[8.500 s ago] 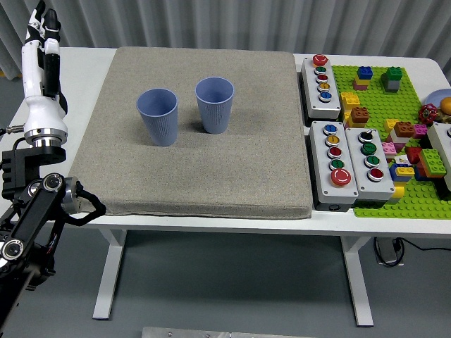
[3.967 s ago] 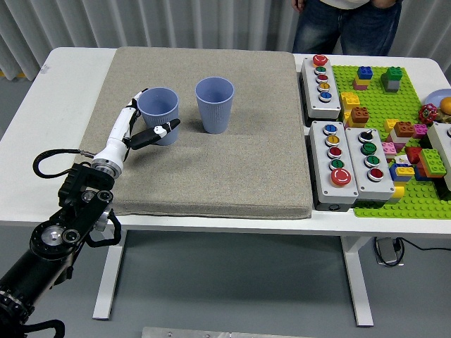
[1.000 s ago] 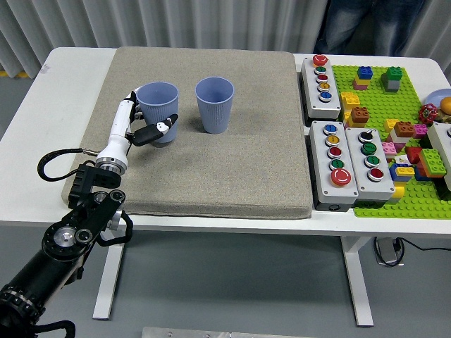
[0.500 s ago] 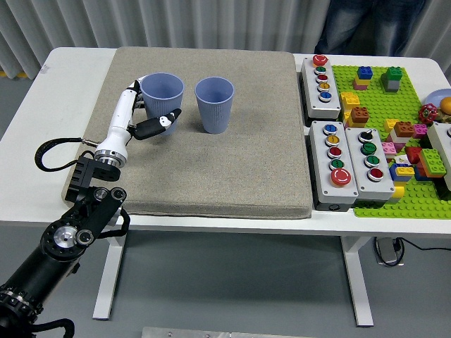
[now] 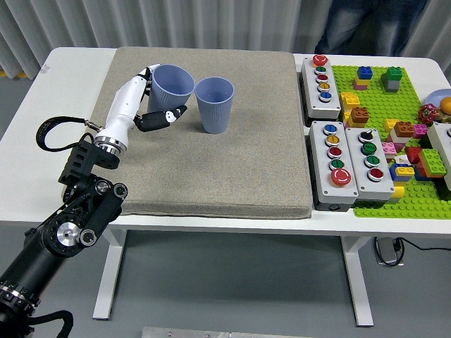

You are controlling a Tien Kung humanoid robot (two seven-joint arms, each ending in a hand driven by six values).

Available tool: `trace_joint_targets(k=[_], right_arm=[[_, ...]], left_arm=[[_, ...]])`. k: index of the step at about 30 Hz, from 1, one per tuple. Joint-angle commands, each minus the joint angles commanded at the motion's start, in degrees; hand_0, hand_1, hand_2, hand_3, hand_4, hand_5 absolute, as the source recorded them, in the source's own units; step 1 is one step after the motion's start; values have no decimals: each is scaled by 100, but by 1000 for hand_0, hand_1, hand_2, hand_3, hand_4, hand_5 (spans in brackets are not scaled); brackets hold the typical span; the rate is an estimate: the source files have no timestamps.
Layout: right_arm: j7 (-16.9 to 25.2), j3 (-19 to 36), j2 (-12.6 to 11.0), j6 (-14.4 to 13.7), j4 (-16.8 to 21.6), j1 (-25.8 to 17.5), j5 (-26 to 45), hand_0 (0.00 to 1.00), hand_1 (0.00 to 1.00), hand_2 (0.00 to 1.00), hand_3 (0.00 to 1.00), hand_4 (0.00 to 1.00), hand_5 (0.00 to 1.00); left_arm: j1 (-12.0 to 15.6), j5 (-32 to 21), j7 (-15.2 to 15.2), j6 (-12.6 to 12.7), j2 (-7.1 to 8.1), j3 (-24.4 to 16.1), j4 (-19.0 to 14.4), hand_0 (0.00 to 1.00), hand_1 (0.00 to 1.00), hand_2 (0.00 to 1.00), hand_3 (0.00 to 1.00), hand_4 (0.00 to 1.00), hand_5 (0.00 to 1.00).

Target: Pick cup pour cup place

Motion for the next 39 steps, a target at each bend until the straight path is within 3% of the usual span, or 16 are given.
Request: trace_joint_targets(k=[8,25,39], right_arm=[[8,-3,-4,0,-3,21,27,676,624,585,574,2,229],[9,8,-5,3,-5,30,29,677,624,585,574,2,222],[17,-1,-8,-4,-4,42,60,676,624,585,574,2,217]], left_arm=[[-154,603,87,-48,68,-103,-85,479,500,603,524,755,193],[-189,1560,167,-46,76,-44,-133,469,495,588,517,756,190],[-340,1681,273,60,191,121,-79,466,490,581,512,745,175]])
